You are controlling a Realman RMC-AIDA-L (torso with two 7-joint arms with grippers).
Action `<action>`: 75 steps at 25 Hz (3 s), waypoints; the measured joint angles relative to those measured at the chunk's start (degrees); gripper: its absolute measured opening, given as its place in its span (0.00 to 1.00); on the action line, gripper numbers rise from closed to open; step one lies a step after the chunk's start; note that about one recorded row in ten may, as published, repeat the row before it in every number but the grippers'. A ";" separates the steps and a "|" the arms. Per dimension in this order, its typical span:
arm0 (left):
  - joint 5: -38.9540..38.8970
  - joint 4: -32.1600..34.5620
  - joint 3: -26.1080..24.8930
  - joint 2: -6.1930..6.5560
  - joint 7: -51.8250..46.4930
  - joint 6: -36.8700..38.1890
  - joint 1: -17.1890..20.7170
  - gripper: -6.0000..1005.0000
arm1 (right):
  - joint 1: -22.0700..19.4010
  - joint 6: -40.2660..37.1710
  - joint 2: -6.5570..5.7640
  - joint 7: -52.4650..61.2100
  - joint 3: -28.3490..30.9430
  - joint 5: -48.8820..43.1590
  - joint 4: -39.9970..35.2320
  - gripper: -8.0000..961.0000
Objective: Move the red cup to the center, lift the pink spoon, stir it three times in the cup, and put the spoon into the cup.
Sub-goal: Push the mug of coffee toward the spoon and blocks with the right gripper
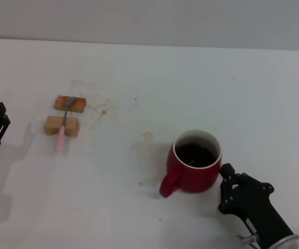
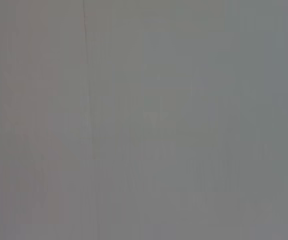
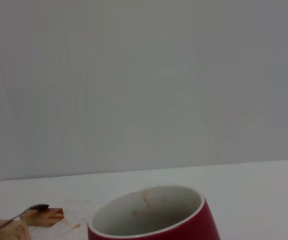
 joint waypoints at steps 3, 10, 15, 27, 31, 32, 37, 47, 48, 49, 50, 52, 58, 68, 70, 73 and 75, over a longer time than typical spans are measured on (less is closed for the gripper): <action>0.00 0.06 0.00 0.00 0.01 -0.02 0.00 0.85 | 0.23 0.06 0.00 -0.06 0.12 0.00 -0.07 0.01; 0.00 0.07 -0.07 0.00 -0.06 0.06 0.05 0.85 | -2.81 -0.68 0.00 -0.40 -0.27 -0.08 0.49 0.01; 0.00 0.07 -0.11 0.00 -0.04 0.08 -0.07 0.85 | -4.36 -1.11 0.00 -0.39 -0.04 -1.83 0.96 0.01; 0.00 0.01 -0.12 0.00 -0.08 0.45 0.09 0.85 | -1.22 -0.24 0.00 -0.24 0.07 -3.21 1.20 0.01; 0.00 0.05 0.03 -0.06 -0.10 0.49 0.12 0.85 | -0.36 0.64 0.00 -0.23 0.18 -3.22 0.95 0.01; 0.00 0.05 0.05 -0.06 -0.10 0.49 0.13 0.85 | -0.20 0.91 0.00 -0.21 0.26 -3.22 0.86 0.01; 0.00 -0.04 0.09 -0.09 -0.12 0.49 0.07 0.85 | 0.52 2.01 0.00 0.11 1.09 -3.22 0.42 0.01; 0.29 -0.07 0.34 -0.09 -0.15 0.43 0.15 0.84 | 3.28 4.53 0.00 0.16 3.94 -3.48 -1.48 0.01; 0.30 -0.03 0.36 -0.09 -0.15 0.42 0.16 0.84 | 3.55 4.79 0.00 0.16 4.25 -3.55 -1.72 0.01; 0.33 0.01 0.36 -0.09 -0.15 0.42 0.18 0.84 | 3.96 5.02 0.00 0.17 4.57 -3.61 -2.03 0.01; 0.33 0.01 0.36 -0.09 -0.15 0.42 0.18 0.84 | 4.32 5.21 0.00 0.17 4.64 -3.62 -2.24 0.01; 0.35 0.03 0.36 -0.09 -0.15 0.43 0.24 0.84 | 5.14 5.46 0.00 0.20 4.92 -3.64 -2.65 0.01; 0.35 0.07 0.35 -0.09 -0.15 0.36 0.33 0.84 | 7.44 7.10 0.00 0.25 6.17 -3.74 -3.12 0.01; 0.21 0.07 0.35 -0.09 -0.15 0.20 0.35 0.84 | 8.66 9.25 0.00 0.26 7.65 -3.76 -3.72 0.01; 0.17 0.03 0.35 -0.09 -0.15 0.16 0.34 0.84 | 8.03 8.96 0.00 0.26 7.65 -3.78 -3.59 0.01; 0.11 0.06 0.35 -0.09 -0.15 0.15 0.28 0.84 | 5.94 8.60 0.00 0.26 7.37 -5.07 -2.82 0.01; 0.07 0.07 0.35 -0.14 -0.15 0.14 0.20 0.84 | 4.31 8.56 0.00 0.26 7.49 -6.45 -2.25 0.01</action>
